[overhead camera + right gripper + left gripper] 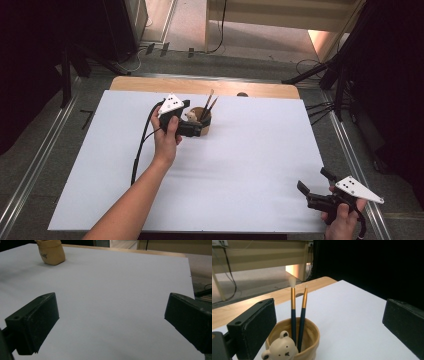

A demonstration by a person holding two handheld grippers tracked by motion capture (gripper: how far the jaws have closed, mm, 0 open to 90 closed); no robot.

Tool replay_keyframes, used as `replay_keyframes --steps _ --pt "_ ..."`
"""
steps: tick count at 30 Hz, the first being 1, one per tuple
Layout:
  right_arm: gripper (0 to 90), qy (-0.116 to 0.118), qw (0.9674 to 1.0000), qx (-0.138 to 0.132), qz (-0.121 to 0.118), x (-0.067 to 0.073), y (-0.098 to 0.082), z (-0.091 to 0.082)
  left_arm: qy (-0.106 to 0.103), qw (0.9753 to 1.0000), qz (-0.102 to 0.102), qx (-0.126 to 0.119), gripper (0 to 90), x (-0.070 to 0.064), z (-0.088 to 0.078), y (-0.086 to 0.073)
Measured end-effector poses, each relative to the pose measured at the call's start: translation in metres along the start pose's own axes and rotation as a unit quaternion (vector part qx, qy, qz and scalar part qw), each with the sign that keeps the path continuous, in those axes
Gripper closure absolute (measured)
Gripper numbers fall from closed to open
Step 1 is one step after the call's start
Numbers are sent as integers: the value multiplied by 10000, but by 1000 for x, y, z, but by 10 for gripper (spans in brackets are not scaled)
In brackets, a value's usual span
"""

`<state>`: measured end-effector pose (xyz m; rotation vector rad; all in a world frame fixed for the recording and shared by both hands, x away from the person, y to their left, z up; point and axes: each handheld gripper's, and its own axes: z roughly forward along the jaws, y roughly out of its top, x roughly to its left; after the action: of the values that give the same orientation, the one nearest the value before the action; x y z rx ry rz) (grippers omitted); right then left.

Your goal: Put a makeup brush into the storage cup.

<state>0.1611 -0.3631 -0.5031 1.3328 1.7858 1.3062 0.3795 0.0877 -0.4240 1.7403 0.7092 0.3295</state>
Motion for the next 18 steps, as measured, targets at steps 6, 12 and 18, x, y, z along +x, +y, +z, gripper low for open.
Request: replay_keyframes --steps 6,12,18 --pt "0 -6 10000 8 11 0 0 0 13 10000 33 44 0 3 -11 -7" --pt "0 -6 10000 12 0 0 0 0 122 9998 1 147 0 6 -20 -18" --pt "0 -2 10000 24 -1 0 0 1 136 9997 48 183 0 5 -30 -27"
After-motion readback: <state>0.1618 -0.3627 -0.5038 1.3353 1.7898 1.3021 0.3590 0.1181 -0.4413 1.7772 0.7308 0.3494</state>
